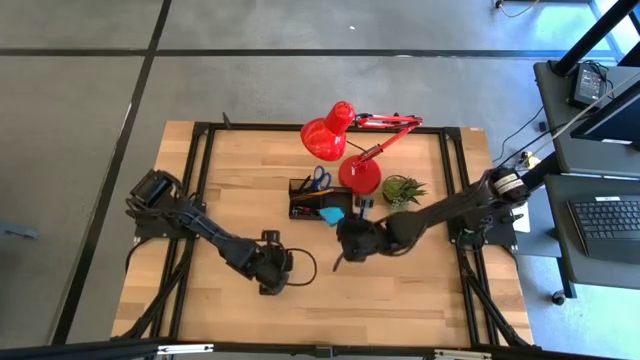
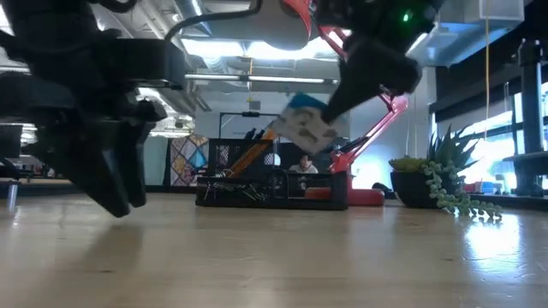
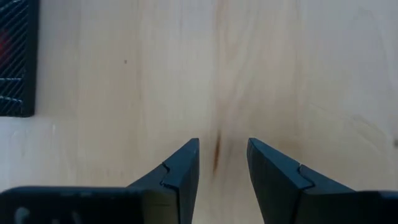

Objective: Pick and place office supplies into organizer
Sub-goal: Put the blue sticky notes into the black desk organizer

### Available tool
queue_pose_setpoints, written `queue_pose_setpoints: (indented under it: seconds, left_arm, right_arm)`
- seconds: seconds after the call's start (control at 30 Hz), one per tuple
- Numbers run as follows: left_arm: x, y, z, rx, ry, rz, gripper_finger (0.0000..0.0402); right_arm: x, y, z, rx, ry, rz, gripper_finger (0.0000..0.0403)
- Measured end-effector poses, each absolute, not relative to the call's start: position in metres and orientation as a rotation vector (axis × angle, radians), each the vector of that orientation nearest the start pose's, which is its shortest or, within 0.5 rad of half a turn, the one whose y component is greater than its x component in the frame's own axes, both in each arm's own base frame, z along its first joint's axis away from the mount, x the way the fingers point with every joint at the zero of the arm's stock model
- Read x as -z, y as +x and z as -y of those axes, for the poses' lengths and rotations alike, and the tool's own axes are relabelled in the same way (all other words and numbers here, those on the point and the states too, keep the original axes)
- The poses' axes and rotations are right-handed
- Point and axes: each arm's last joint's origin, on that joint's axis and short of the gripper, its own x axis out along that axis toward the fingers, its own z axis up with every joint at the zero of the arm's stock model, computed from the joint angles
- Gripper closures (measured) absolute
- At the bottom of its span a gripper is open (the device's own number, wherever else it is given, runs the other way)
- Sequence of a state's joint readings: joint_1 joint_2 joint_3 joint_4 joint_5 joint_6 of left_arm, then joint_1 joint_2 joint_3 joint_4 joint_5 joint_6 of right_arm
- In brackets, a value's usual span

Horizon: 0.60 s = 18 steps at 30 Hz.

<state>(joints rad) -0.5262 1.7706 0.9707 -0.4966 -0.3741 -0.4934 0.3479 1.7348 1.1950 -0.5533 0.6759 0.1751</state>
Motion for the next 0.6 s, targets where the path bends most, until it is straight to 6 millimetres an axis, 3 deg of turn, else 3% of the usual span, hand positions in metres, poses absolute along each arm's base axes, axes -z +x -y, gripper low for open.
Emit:
queue_pose_setpoints:
  seconds: [0.43,0.6]
  left_arm:
    - [-0.138,0.271,0.155,-0.169,0.173,-1.115,0.0272]
    - [-0.138,0.271,0.155,-0.169,0.173,-1.114,0.0272]
  right_arm:
    - [-0.204,0.339,-0.058,0.445,-0.273,-1.002,0.0394]
    - [-0.191,0.346,-0.043,0.424,-0.243,-1.068,0.0393]
